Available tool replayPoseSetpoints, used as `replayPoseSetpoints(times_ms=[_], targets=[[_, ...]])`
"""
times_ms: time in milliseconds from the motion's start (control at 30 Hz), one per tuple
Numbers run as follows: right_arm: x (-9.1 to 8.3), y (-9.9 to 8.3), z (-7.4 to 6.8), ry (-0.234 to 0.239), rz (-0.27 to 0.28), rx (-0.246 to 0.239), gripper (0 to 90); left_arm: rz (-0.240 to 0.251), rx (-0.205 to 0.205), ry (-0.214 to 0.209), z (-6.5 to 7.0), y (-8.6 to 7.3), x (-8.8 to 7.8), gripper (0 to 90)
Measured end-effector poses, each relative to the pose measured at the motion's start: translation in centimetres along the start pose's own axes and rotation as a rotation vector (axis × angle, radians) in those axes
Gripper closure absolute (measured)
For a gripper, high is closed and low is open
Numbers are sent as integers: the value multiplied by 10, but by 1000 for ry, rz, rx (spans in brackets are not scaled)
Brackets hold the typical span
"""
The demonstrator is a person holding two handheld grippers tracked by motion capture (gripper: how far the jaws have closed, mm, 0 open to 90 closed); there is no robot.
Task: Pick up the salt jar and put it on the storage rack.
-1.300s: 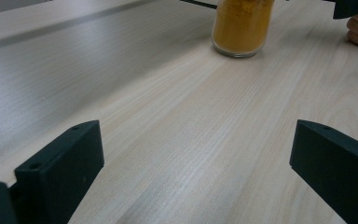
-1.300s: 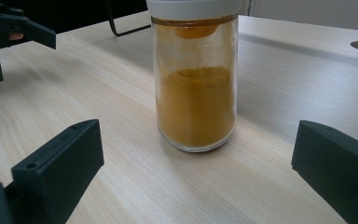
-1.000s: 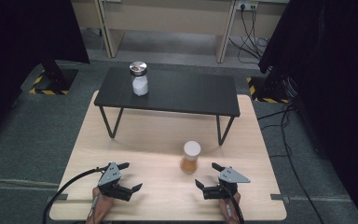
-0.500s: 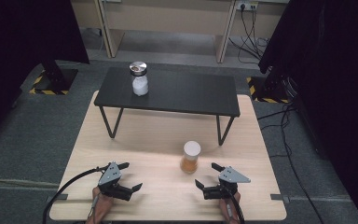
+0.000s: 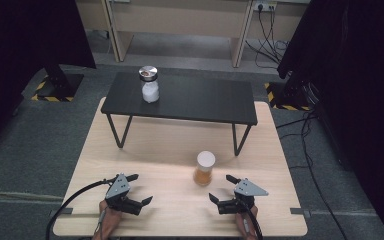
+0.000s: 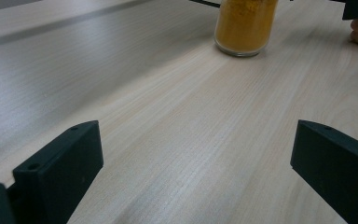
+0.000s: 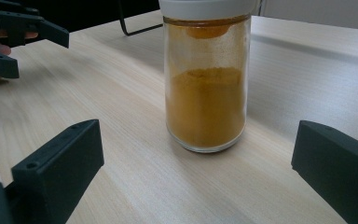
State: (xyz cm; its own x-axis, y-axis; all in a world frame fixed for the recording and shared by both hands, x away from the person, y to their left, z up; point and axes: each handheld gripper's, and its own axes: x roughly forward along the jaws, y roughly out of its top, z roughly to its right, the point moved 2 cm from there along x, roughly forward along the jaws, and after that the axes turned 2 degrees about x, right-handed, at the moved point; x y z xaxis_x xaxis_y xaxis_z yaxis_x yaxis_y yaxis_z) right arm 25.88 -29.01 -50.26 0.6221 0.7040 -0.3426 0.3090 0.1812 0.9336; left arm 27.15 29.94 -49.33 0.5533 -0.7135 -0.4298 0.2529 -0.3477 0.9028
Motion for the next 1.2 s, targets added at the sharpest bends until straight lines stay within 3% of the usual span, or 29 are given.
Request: replayPoseSetpoints(times_ms=[1200], targets=[[2, 1, 0, -10, 2, 11, 20, -9, 1, -2, 1, 1, -1, 6]])
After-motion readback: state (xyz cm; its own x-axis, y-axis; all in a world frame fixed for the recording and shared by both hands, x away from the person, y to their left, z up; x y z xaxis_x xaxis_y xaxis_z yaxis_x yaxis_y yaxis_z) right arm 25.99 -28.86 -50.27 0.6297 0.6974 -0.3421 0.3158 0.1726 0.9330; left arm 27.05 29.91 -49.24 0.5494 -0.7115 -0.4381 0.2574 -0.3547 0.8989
